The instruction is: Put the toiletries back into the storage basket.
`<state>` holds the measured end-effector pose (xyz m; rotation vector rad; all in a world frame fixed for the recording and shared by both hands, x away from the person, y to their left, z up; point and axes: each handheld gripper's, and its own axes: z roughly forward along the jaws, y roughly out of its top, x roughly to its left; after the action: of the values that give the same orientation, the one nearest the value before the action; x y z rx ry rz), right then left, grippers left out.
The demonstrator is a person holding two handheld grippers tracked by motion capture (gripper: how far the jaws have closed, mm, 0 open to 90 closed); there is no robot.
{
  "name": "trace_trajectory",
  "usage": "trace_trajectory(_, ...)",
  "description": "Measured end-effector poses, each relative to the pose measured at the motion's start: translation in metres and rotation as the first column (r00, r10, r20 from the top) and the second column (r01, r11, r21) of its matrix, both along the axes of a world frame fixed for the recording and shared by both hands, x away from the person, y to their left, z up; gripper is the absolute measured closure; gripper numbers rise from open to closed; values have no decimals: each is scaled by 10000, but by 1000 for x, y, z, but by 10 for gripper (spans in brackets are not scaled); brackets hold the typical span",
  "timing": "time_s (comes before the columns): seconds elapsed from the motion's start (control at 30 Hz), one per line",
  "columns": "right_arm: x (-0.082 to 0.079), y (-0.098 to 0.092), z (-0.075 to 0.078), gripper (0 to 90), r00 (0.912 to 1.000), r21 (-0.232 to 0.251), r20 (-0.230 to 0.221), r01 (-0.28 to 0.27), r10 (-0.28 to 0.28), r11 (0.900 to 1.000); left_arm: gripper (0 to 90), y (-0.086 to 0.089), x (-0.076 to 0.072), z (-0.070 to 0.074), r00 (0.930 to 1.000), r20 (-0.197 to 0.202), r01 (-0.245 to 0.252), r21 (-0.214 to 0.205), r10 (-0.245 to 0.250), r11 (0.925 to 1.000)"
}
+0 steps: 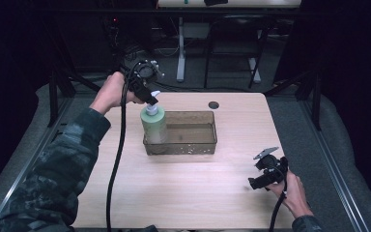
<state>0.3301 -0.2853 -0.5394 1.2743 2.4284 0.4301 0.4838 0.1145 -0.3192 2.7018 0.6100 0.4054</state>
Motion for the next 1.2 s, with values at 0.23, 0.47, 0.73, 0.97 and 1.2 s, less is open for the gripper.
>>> trace_trajectory(0.23, 0, 0, 0, 11, 10000, 47, -9, 11, -11, 10000, 632, 1, -1, -2, 9999, -117, 107, 42, -107, 9999)
trace_trajectory(0.47, 0, 1, 0, 11, 10000, 55, -20, 23, -23, 10000, 625, 0, -3, -2, 9992, -223, 336, 128, -333, 9994)
trace_trajectory(0.73, 0, 0, 1, 11, 10000, 9, 31, -14, 14, 10000, 486, 3, -4, -2, 9990, -447, -18, -447, -2, 9990)
trace_trajectory(0.97, 0, 0, 1, 12, 10000, 17, 22, -24, 24, 10000, 229, 8, -10, 3, 9991, -388, -220, -805, 190, 9965)
trace_trajectory(1.2, 0, 0, 1, 12, 10000, 14, 35, -1, 1, 10000, 128, 18, -20, 8, 9990, -222, -414, -1112, 391, 9929)
